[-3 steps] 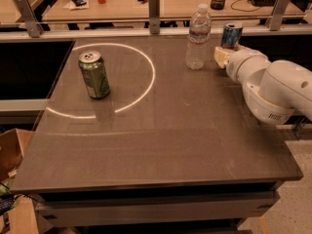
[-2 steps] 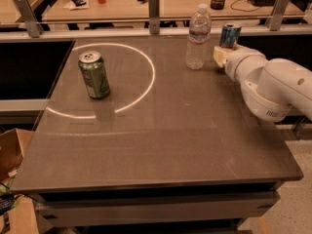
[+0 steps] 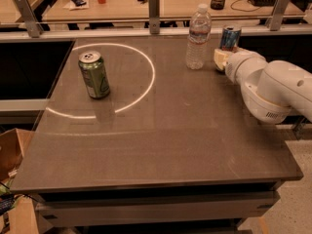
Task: Move redbull can near water bottle
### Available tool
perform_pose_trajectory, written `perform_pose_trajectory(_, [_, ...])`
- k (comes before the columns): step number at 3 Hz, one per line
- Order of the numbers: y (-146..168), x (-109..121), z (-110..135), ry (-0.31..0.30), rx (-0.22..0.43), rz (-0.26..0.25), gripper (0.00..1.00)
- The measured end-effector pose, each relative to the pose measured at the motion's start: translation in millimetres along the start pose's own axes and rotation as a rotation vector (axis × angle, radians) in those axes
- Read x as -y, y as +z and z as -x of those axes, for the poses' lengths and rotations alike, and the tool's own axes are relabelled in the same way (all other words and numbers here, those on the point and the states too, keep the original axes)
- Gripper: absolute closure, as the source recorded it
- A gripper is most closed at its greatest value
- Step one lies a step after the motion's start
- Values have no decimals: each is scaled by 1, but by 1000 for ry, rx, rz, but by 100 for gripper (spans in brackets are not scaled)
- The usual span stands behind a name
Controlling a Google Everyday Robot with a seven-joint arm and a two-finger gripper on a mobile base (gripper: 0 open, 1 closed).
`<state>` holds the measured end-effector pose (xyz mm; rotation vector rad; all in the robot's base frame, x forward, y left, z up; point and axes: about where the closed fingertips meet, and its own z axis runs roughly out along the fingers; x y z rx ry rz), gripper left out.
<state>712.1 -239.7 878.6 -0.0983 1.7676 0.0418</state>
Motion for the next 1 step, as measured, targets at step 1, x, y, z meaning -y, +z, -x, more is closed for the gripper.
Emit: perform_pose_trajectory(1, [0, -1, 1, 0, 1, 2, 59])
